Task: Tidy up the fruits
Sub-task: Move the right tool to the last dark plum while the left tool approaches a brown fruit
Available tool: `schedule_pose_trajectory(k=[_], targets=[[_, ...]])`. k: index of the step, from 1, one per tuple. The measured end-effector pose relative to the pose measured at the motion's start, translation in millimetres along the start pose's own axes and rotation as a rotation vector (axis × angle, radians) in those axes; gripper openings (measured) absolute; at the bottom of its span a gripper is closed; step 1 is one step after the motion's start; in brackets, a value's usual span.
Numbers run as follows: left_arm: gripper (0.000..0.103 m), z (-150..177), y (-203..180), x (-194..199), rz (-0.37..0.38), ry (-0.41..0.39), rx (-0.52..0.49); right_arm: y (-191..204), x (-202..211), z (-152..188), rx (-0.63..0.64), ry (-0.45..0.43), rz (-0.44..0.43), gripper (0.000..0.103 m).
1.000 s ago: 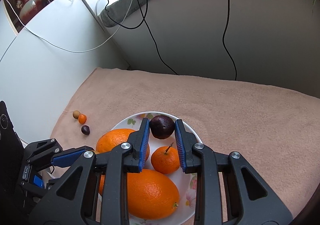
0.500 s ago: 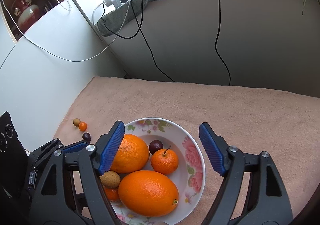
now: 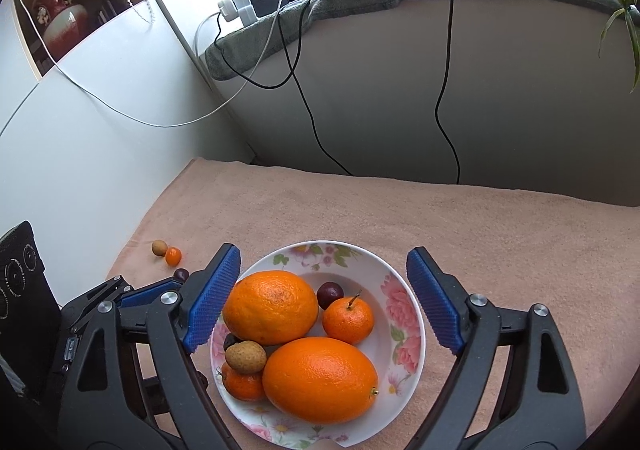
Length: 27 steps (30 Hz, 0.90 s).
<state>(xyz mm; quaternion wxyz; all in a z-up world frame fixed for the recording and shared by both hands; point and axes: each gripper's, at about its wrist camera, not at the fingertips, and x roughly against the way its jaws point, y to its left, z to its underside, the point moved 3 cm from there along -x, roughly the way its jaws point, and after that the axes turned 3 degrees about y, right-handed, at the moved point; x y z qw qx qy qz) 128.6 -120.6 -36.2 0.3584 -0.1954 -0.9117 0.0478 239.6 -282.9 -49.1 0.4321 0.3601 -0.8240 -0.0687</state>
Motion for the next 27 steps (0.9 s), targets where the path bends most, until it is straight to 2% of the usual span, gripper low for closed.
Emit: schedule_pose_trajectory(k=[10,27], targets=[[0.075,7,35,28,-0.062,-0.034,0.052,42,6,3,0.082,-0.039,-0.006,0.088],[0.075,39,133,75,-0.221,-0.065,0.193,131,-24,18,0.26,0.013,-0.024,0.088]])
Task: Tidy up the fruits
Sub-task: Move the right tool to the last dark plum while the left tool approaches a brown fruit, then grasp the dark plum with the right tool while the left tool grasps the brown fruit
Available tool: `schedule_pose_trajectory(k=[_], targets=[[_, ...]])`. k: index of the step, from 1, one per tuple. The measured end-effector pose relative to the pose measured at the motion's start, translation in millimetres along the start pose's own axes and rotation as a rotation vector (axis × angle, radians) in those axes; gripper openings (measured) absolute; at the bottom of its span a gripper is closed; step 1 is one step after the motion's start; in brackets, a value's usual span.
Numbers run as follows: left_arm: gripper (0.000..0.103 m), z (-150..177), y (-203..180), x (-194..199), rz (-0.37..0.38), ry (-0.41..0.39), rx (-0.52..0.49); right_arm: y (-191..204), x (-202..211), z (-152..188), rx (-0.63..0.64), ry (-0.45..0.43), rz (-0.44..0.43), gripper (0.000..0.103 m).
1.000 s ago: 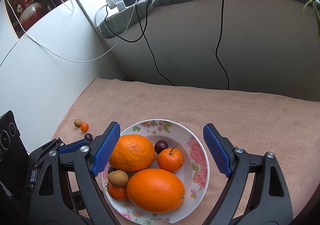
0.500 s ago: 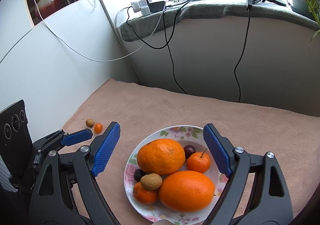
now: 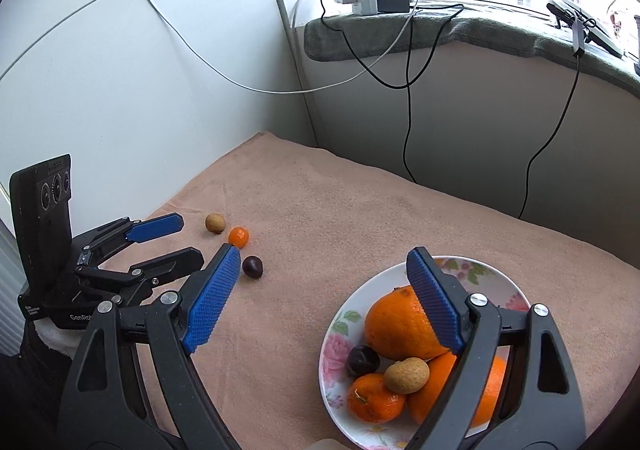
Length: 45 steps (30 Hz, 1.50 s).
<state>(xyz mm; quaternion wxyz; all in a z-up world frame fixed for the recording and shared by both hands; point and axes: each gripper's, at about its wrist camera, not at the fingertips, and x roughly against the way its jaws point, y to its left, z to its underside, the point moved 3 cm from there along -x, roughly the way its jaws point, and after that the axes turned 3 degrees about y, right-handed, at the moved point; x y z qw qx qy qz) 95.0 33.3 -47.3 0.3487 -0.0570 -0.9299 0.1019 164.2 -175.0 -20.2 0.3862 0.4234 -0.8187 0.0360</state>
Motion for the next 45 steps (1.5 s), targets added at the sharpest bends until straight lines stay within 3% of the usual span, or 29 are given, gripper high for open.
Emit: schedule_pose_trajectory(k=[11,21,27,45], targets=[[0.075,8,61,-2,-0.077,0.003,0.076,43,-39,2,0.065,0.069,-0.014,0.087],[0.053,19,95,-26,-0.068,0.06,0.138,60,-78,14,0.053,0.16,-0.013,0.057],[0.043,18,105,-43,-0.052,0.088,0.173,66,-98,21,0.043,0.202,-0.009,0.05],[0.026,22,109,-59,-0.033,0.134,0.192,68,-136,25,0.042,0.259,-0.004,0.034]])
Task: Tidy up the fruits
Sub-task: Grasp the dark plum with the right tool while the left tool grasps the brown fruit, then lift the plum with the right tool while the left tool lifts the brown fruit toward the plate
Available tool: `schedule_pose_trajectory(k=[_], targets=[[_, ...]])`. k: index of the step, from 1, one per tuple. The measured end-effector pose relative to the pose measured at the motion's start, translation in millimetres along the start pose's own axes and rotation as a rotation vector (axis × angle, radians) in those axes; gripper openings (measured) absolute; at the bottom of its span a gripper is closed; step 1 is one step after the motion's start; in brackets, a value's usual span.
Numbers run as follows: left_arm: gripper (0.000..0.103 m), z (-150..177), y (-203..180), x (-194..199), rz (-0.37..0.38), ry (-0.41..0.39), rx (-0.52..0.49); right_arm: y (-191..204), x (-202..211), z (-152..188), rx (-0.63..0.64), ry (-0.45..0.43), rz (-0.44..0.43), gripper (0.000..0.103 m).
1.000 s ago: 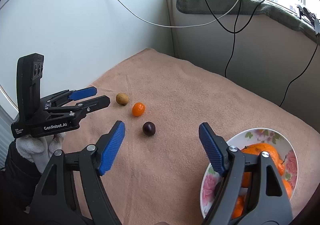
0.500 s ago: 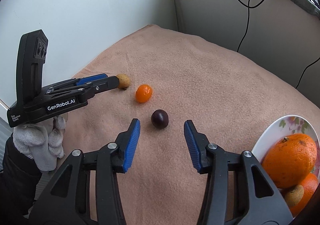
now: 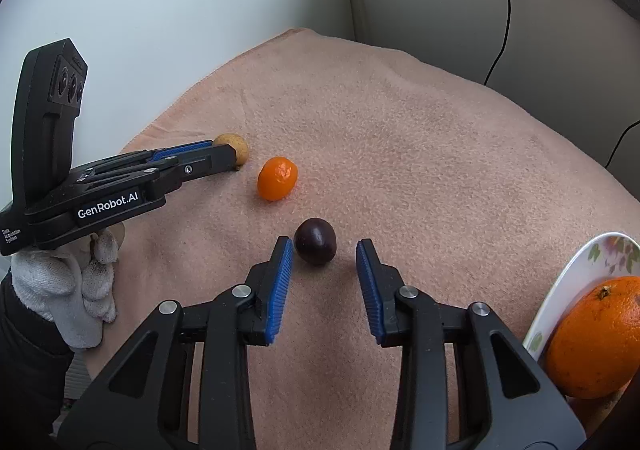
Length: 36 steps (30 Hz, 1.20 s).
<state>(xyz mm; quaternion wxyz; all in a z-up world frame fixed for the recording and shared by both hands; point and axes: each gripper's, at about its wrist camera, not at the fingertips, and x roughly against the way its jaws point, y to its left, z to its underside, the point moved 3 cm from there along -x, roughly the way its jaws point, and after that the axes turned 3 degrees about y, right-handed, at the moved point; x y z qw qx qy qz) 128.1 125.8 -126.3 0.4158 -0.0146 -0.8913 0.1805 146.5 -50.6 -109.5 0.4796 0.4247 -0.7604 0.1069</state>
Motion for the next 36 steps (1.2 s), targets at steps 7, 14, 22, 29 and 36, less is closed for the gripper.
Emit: schedule_pose_trajectory(k=[7,14,22,29,36], targets=[[0.025,1,2,1,-0.006,-0.002,0.001,5,-6,-2,0.021,0.01,-0.004,0.026],[0.024,0,1,1,-0.006,-0.007,0.002,10,-11,-3,0.041,0.014,0.004,0.024],[0.024,2,2,8,-0.004,-0.029,0.01,4,5,-2,0.019,-0.025,-0.009,0.023],[0.024,4,-1,22,0.004,-0.058,0.01,-1,29,2,-0.004,-0.072,-0.02,0.023],[0.024,5,-15,40,0.024,-0.09,-0.004,-8,58,7,-0.019,-0.124,-0.029,0.023]])
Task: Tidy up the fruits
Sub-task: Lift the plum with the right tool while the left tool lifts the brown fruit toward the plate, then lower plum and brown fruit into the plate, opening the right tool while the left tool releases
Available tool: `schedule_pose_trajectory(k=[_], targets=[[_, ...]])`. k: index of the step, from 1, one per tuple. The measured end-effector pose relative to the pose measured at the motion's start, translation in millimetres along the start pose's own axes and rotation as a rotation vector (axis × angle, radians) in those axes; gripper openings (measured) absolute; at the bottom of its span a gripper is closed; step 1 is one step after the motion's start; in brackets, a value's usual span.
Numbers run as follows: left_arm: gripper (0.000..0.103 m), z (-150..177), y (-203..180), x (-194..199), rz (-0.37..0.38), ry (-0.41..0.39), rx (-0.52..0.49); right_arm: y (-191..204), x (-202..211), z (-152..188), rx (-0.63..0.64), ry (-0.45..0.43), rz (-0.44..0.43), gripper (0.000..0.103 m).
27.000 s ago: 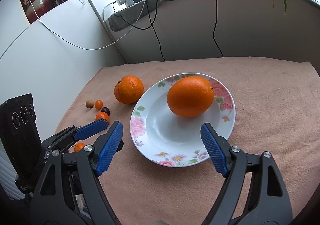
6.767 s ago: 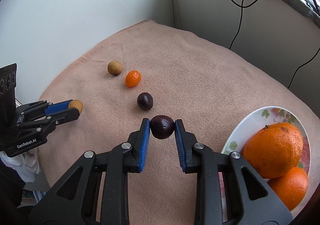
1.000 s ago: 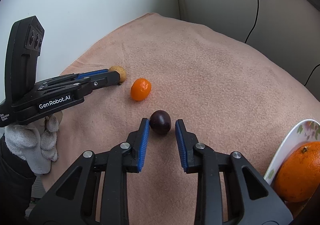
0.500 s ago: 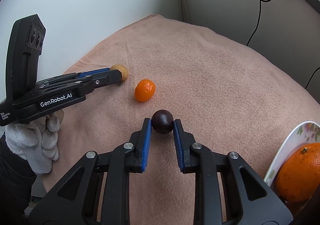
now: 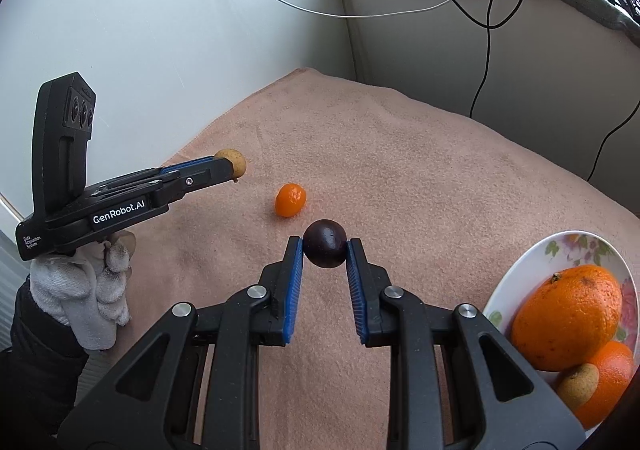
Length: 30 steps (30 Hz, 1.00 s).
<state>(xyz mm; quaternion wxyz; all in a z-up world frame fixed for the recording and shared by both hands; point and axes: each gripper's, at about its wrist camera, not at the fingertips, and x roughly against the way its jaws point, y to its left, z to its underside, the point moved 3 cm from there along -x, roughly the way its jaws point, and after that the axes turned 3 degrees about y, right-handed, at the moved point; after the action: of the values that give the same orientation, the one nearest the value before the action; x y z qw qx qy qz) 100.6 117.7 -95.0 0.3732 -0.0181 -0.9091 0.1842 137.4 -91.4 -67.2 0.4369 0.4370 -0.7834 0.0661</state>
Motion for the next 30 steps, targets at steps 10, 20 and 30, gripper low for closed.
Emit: schedule_pose_trajectory(k=[10,20,30], targets=[[0.024,-2,-36,20,0.082,-0.034,-0.024,-24,44,4,-0.042,-0.078,0.012,0.023],[0.024,-6,-85,26,0.155,-0.059,-0.079,-68,86,13,-0.111,-0.147,0.065,0.023],[0.024,-5,-139,24,0.229,-0.053,-0.149,-113,116,26,-0.168,-0.183,0.121,0.023]])
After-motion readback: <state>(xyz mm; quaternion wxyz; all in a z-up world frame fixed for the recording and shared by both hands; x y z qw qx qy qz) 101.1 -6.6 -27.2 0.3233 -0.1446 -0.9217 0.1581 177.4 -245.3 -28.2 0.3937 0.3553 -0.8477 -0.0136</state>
